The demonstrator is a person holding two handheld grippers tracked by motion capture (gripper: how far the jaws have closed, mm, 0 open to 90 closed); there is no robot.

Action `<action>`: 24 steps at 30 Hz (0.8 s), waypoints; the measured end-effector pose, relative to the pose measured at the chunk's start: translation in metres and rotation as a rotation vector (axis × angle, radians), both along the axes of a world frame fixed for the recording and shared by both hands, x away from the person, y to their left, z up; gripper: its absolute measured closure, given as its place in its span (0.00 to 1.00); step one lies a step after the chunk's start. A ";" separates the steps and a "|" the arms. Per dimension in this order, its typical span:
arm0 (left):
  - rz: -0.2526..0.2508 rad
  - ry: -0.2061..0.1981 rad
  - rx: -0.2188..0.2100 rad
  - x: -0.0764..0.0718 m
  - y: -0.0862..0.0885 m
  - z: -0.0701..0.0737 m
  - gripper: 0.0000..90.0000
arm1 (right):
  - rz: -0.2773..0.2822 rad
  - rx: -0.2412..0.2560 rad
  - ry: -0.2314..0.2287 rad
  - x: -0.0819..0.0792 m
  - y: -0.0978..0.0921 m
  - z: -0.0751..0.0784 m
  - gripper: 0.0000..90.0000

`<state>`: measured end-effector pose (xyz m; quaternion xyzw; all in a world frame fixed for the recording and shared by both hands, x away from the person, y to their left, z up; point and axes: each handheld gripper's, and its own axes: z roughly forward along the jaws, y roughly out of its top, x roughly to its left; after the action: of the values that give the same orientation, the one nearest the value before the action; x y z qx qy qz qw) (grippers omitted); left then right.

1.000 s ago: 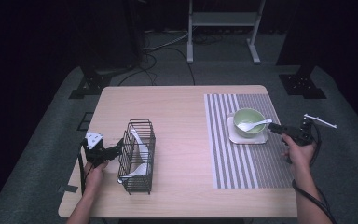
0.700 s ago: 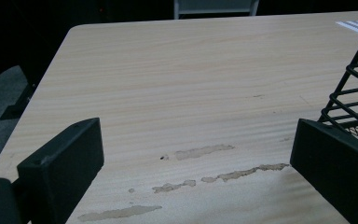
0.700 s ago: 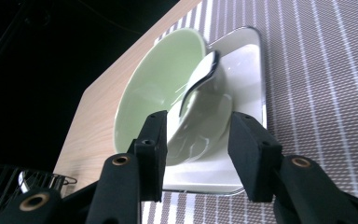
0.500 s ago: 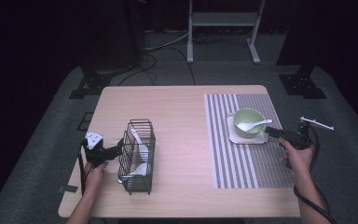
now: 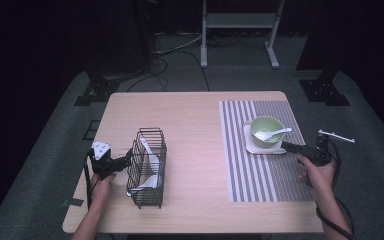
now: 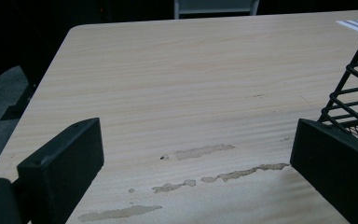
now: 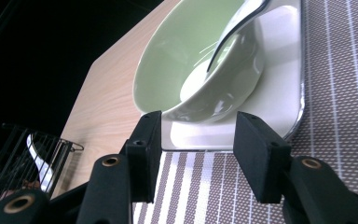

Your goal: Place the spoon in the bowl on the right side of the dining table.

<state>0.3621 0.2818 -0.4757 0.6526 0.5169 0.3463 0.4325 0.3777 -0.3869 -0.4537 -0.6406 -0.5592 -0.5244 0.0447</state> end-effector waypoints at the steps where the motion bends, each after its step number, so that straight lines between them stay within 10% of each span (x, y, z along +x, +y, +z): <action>1: 0.001 0.000 -0.002 0.000 0.000 0.000 0.02 | 0.007 0.001 -0.003 -0.001 0.001 0.000 0.57; 24: 0.000 0.000 0.001 0.000 0.000 0.000 0.02 | 0.132 -0.028 -0.042 -0.021 0.030 0.005 0.50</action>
<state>0.3621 0.2817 -0.4757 0.6529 0.5165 0.3467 0.4321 0.3564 -0.3567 -0.4492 -0.5918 -0.6082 -0.5258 0.0586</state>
